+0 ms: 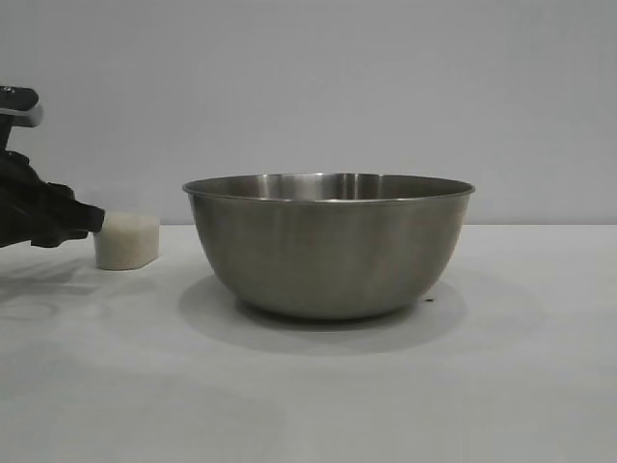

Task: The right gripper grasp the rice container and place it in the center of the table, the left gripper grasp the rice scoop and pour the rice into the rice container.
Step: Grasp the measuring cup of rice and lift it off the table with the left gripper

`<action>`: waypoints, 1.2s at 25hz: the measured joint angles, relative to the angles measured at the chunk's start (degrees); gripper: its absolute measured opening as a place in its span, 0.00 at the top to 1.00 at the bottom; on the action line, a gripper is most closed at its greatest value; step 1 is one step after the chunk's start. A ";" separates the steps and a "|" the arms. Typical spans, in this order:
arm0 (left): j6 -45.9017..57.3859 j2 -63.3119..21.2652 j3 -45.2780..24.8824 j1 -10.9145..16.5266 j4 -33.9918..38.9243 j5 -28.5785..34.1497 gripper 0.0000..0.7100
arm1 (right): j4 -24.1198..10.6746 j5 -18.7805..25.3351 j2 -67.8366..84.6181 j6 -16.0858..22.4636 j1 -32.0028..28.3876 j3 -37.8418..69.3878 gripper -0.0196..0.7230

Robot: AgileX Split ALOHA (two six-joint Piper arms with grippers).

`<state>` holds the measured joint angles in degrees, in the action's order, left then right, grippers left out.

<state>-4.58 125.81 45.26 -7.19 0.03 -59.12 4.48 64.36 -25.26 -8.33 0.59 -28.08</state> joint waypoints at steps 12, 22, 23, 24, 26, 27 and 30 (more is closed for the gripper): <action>0.00 1.60 4.95 0.00 0.00 1.67 0.62 | 0.00 0.00 0.00 0.00 0.00 0.00 0.29; 0.00 4.37 6.08 0.00 0.00 0.42 0.62 | 0.00 0.00 0.00 0.00 0.00 0.00 0.29; 0.00 4.37 6.24 0.00 -0.03 0.42 0.62 | 0.00 0.00 0.00 0.00 0.00 0.00 0.29; 0.00 4.37 6.61 0.00 -0.03 0.42 0.62 | 0.00 0.00 0.00 0.00 0.00 0.00 0.29; 0.00 4.37 7.72 0.00 0.00 0.42 0.62 | 0.00 0.00 0.00 0.00 0.00 0.00 0.29; 0.00 4.37 8.16 0.00 0.00 0.42 0.62 | 0.00 0.00 0.00 0.00 0.00 0.00 0.29; 0.00 4.37 9.11 0.00 -0.03 0.27 0.62 | 0.00 0.00 0.00 0.00 0.00 0.00 0.29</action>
<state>-4.58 130.18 54.36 -7.19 0.00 -58.85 4.48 64.36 -25.26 -8.33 0.59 -28.08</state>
